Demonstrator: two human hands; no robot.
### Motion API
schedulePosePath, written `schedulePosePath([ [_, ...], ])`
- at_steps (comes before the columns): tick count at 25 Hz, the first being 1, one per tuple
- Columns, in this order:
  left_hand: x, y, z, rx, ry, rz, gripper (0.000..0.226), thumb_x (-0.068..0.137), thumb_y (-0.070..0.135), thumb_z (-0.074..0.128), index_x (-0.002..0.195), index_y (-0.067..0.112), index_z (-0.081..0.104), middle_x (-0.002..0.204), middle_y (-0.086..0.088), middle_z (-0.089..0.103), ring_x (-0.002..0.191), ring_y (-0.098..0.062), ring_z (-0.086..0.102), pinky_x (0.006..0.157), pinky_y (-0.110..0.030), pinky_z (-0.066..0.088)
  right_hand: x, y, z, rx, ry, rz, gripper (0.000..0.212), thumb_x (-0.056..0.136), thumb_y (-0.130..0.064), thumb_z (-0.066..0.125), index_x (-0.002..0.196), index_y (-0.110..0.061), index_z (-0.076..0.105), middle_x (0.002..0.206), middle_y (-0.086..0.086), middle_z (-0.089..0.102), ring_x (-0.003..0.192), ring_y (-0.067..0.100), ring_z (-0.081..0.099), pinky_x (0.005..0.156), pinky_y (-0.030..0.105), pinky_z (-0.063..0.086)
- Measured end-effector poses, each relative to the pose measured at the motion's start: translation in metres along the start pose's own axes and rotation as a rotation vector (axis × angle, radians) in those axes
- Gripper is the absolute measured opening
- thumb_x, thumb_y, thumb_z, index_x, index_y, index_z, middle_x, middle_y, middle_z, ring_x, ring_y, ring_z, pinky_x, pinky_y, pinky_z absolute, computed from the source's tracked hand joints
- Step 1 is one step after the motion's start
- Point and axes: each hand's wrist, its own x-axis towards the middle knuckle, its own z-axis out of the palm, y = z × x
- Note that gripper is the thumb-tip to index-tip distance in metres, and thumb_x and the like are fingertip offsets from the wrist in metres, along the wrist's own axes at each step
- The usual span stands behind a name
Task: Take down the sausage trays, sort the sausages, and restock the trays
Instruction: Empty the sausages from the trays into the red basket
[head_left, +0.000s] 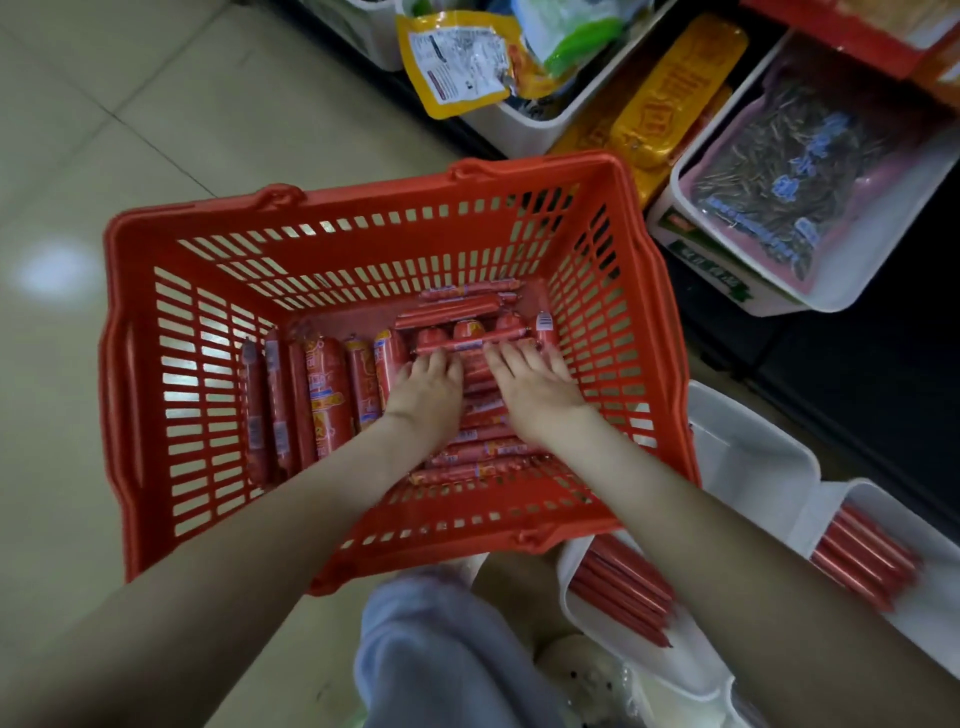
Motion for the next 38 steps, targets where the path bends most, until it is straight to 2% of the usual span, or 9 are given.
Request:
schedulePosePath([
  [6,-0.059,0.081,-0.051,-0.173,0.407,0.154,0.043,0.093,0.020,0.038,0.132,0.003,0.044,0.134,-0.018,0.047,0.120,-0.034,0.049,0.099,-0.039,0.037,-0.093,0.041,-0.025,0.183,0.657,-0.041,0.047,0.083,-0.013,0.044,0.128,-0.003,0.053,0.130,0.013,0.054,0.123,0.027,0.042,0.109,0.038,0.022],
  [10,-0.088,0.155,-0.043,-0.238,0.804,0.496,0.044,0.077,0.015,0.055,0.118,-0.001,0.058,0.118,-0.020,0.059,0.102,-0.034,0.057,0.093,-0.041,0.041,-0.156,0.086,0.028,0.447,0.852,0.232,0.040,0.079,-0.012,0.053,0.118,-0.001,0.057,0.117,0.015,0.059,0.110,0.027,0.048,0.097,0.039,0.035],
  [14,-0.091,0.210,0.026,-0.025,0.540,0.863,0.045,0.080,0.010,0.036,0.119,0.004,0.059,0.116,-0.014,0.061,0.102,-0.030,0.059,0.090,-0.041,0.047,-0.186,0.106,0.131,0.661,0.553,0.527,0.049,0.086,-0.023,0.048,0.131,-0.002,0.047,0.124,0.015,0.051,0.117,0.027,0.043,0.103,0.036,0.032],
  [19,-0.046,0.188,0.121,0.306,0.209,0.837,0.049,0.081,0.016,0.032,0.109,0.007,0.071,0.115,-0.013,0.067,0.106,-0.030,0.065,0.091,-0.044,0.052,-0.183,0.077,0.232,0.528,-0.034,0.281,0.095,0.043,-0.038,0.087,0.125,-0.003,0.054,0.116,0.014,0.062,0.097,0.034,0.063,0.080,0.044,0.052],
  [23,-0.034,0.187,0.136,0.313,0.257,0.865,0.051,0.082,0.017,0.029,0.110,0.005,0.070,0.114,-0.013,0.068,0.104,-0.029,0.065,0.094,-0.039,0.051,-0.169,0.075,0.238,0.428,-0.016,0.224,0.096,0.033,-0.040,0.086,0.119,-0.005,0.060,0.107,0.013,0.061,0.089,0.033,0.061,0.070,0.043,0.054],
  [26,-0.028,0.201,0.134,0.251,0.347,0.823,0.048,0.080,0.018,0.033,0.104,0.007,0.072,0.110,-0.012,0.069,0.099,-0.026,0.066,0.090,-0.037,0.051,-0.162,0.076,0.235,0.364,-0.003,0.288,0.086,0.064,-0.036,0.075,0.138,-0.007,0.040,0.125,0.013,0.050,0.111,0.033,0.050,0.090,0.042,0.045],
  [31,-0.033,0.215,0.128,-0.224,0.393,0.514,0.039,0.071,0.011,0.062,0.109,0.000,0.059,0.109,-0.019,0.058,0.101,-0.036,0.058,0.094,-0.042,0.043,-0.170,0.095,0.226,0.986,-0.056,0.674,0.054,0.079,-0.038,0.071,0.123,-0.016,0.048,0.103,0.009,0.067,0.093,0.031,0.065,0.073,0.034,0.049],
  [34,-0.043,0.223,0.117,-0.567,0.196,0.265,0.031,0.085,0.014,0.060,0.112,0.002,0.052,0.114,-0.016,0.050,0.109,-0.030,0.045,0.098,-0.033,0.031,-0.185,0.099,0.214,1.573,0.020,0.781,0.036,0.075,-0.023,0.077,0.101,-0.009,0.057,0.066,0.012,0.064,0.050,0.024,0.058,0.047,0.030,0.047],
  [38,-0.042,0.234,0.110,-0.944,-0.297,0.136,0.043,0.088,0.041,0.060,0.115,0.008,0.055,0.107,-0.006,0.060,0.102,-0.019,0.057,0.087,-0.027,0.043,-0.201,0.103,0.197,2.065,0.122,0.658,0.019,0.080,-0.013,0.067,0.095,-0.002,0.066,0.072,0.027,0.064,0.058,0.033,0.063,0.055,0.036,0.053],
])
